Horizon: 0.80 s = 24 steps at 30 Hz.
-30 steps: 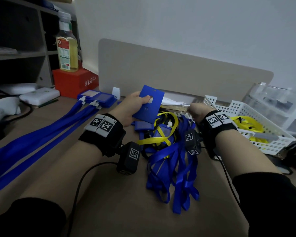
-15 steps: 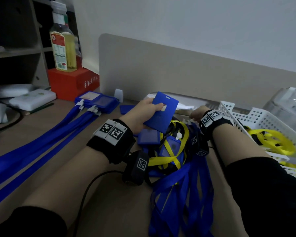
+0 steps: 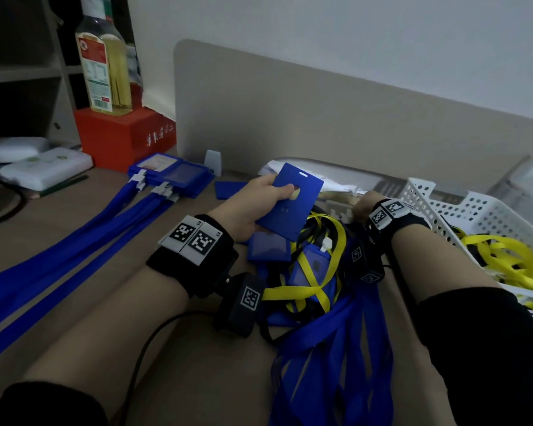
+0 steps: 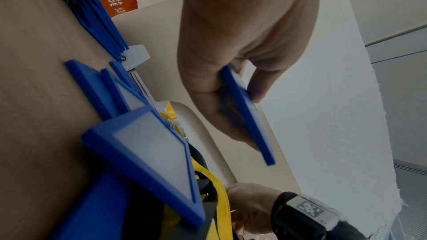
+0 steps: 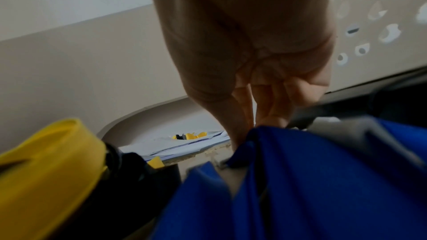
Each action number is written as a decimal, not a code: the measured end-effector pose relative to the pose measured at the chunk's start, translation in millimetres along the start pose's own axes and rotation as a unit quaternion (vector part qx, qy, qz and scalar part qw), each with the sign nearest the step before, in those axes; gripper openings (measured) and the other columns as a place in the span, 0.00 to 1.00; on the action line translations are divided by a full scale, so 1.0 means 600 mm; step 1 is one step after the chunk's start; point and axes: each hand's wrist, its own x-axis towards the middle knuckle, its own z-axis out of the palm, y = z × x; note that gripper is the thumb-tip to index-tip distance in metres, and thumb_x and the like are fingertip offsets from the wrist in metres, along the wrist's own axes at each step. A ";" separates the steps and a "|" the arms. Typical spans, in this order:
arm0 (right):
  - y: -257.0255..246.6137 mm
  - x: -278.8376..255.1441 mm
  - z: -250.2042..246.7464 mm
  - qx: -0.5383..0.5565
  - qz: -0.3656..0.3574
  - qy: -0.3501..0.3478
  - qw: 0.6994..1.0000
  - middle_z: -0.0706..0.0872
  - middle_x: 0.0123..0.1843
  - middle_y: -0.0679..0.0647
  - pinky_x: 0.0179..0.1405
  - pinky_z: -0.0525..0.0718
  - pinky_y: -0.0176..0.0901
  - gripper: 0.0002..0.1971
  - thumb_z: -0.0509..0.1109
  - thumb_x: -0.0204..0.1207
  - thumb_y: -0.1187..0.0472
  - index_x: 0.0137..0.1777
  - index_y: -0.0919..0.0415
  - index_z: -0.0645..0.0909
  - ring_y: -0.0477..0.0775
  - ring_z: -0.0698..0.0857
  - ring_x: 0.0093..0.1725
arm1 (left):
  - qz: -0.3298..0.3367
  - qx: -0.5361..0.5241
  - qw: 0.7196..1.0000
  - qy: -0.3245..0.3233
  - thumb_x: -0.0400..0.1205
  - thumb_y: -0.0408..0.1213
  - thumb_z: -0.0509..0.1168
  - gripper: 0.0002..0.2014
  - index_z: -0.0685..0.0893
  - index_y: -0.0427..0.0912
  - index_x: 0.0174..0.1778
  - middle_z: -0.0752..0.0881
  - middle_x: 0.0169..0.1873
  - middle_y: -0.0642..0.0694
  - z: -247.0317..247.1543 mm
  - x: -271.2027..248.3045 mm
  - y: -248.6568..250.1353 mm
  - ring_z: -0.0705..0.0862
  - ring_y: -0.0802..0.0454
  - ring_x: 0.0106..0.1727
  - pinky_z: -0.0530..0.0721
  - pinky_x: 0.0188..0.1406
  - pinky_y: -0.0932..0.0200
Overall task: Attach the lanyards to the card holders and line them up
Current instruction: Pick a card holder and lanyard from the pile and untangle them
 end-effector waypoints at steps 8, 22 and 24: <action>-0.024 0.011 -0.005 0.035 -0.023 -0.002 0.999 0.85 0.51 0.57 0.50 0.78 0.42 0.16 0.72 0.75 0.48 0.52 0.61 0.86 0.59 0.83 0.56 | -0.002 -0.009 1.000 0.000 0.86 0.36 0.61 0.03 0.80 0.48 0.49 0.86 0.43 0.47 0.000 -0.007 0.007 0.86 0.52 0.39 0.88 0.31 0.59; -0.023 -0.006 -0.007 0.058 -0.044 0.009 0.997 0.84 0.34 0.58 0.30 0.76 0.39 0.07 0.73 0.71 0.61 0.40 0.66 0.87 0.54 0.80 0.38 | -0.004 -0.009 1.000 0.002 0.87 0.37 0.60 0.04 0.79 0.48 0.48 0.85 0.43 0.48 -0.001 -0.014 0.009 0.85 0.53 0.39 0.88 0.31 0.60; -0.016 -0.016 -0.009 0.062 -0.049 0.013 0.997 0.85 0.37 0.58 0.28 0.75 0.36 0.06 0.73 0.72 0.64 0.44 0.67 0.88 0.54 0.81 0.40 | -0.004 -0.009 1.000 0.001 0.87 0.36 0.60 0.04 0.80 0.48 0.49 0.86 0.43 0.47 0.001 -0.018 0.007 0.86 0.53 0.39 0.88 0.31 0.59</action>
